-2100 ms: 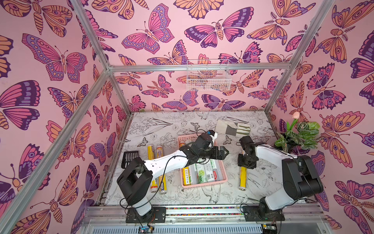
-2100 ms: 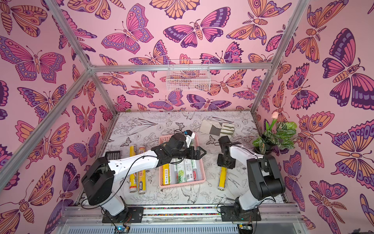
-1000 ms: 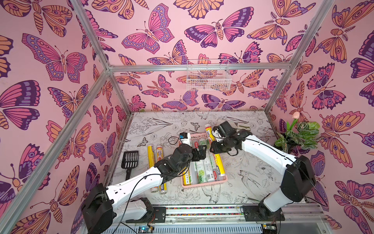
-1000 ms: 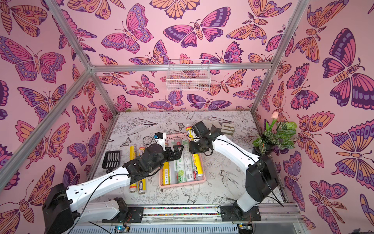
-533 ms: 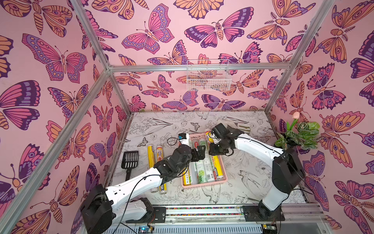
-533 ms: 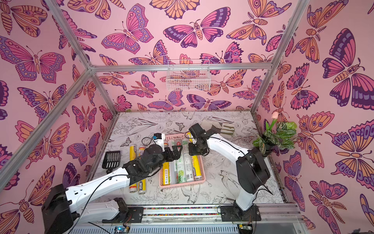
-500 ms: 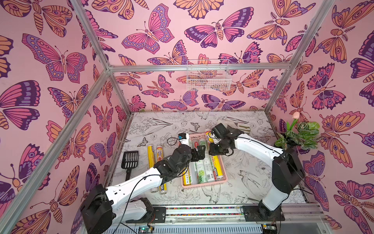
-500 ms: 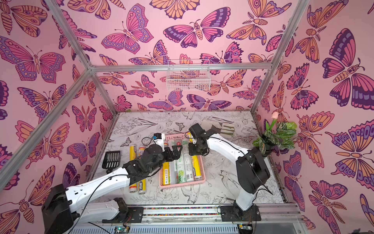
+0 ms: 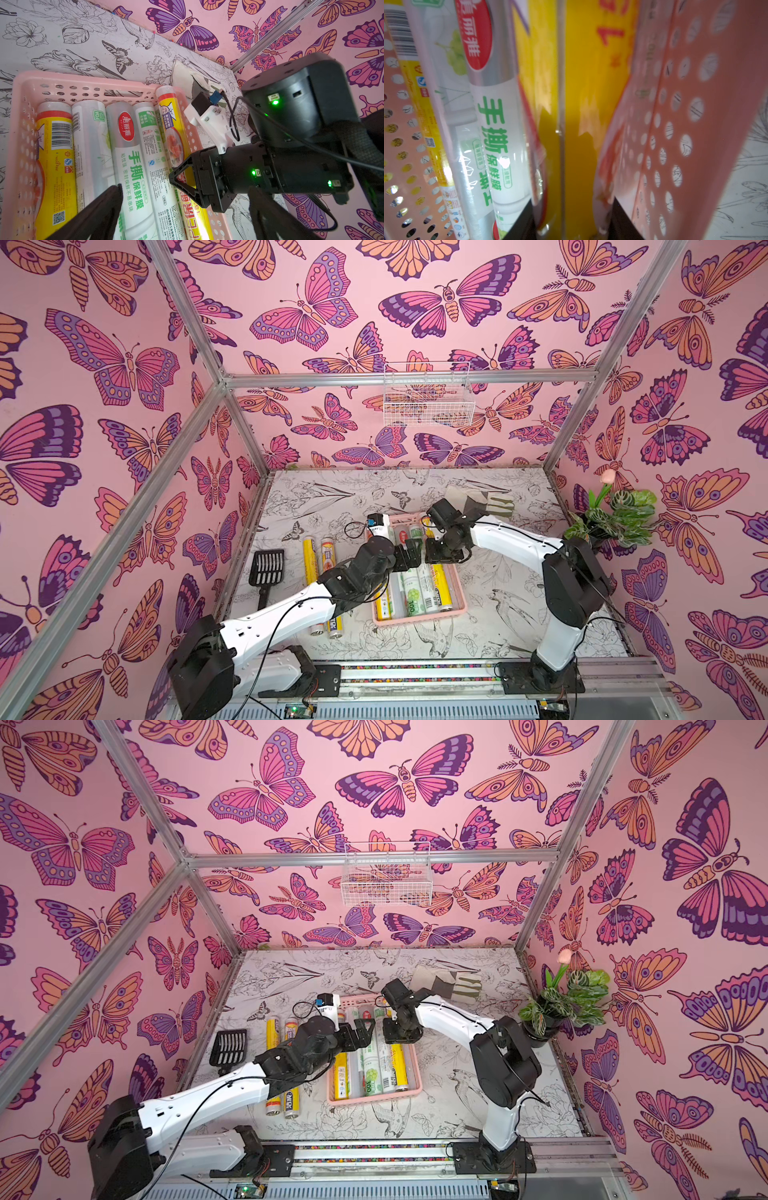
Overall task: Put the plastic wrap into the basket
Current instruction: Place the plastic wrap in the basket.
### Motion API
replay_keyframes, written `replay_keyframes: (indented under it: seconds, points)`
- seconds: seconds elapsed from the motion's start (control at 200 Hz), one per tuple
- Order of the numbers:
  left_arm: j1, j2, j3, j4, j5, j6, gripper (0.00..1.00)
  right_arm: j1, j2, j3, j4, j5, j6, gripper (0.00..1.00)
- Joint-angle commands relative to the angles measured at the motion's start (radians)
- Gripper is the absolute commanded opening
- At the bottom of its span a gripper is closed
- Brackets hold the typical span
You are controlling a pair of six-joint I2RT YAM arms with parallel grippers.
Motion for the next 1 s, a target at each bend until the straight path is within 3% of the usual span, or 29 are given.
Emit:
replay_keyframes:
  seconds: [0.0, 0.676, 0.996]
  points:
    - [0.009, 0.004, -0.009, 0.013, 0.007, -0.006, 1.00, 0.005, 0.028, 0.012, -0.008, 0.042, 0.028, 0.44]
    - [0.012, 0.027, 0.007, 0.013, 0.022, -0.011, 1.00, 0.008, -0.067, -0.009, -0.063, 0.076, 0.001, 0.51]
    - [0.023, -0.002, -0.013, -0.007, 0.000, -0.001, 1.00, 0.008, -0.225, -0.056, -0.005, 0.076, -0.003, 0.53]
